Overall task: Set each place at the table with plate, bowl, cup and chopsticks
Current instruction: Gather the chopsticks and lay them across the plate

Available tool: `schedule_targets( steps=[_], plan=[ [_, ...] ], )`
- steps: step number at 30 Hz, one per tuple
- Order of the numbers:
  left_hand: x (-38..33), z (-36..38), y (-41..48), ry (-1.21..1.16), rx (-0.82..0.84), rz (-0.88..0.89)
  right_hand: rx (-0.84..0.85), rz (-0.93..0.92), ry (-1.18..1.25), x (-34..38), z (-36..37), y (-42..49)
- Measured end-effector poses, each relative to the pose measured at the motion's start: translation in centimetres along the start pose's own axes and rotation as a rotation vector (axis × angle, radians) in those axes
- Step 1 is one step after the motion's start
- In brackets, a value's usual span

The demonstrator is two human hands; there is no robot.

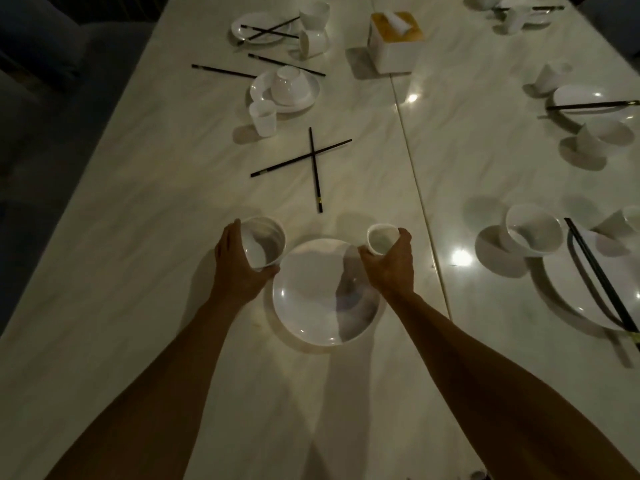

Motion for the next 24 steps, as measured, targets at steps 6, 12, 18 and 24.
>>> schedule_targets(
  steps=[6,12,18,24],
  plan=[
    [-0.3,0.0,0.2,-0.02,-0.015,0.015,-0.017,0.003,0.034,0.0,0.2,-0.1],
    [0.2,-0.2,-0.1,0.006,0.037,0.015,0.056,0.056,-0.063,0.1,0.0,-0.1],
    [-3.0,-2.5,2.1,0.034,0.014,0.114,-0.099,-0.281,-0.313,6.8,-2.4,1.4],
    [-6.2,-1.0,8.8,0.076,-0.03,0.172,0.101,-0.37,-0.356,12.2,2.7,6.1]
  ],
)
Point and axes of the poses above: each hand's wrist, its own y-axis towards the middle knuckle, its own z-axis out of the palm, x = y × z, the point moved 9 cm from there along y, towards the middle knuckle, and after that the axes turned 5 degrees about -x, right-handed, at the moved point
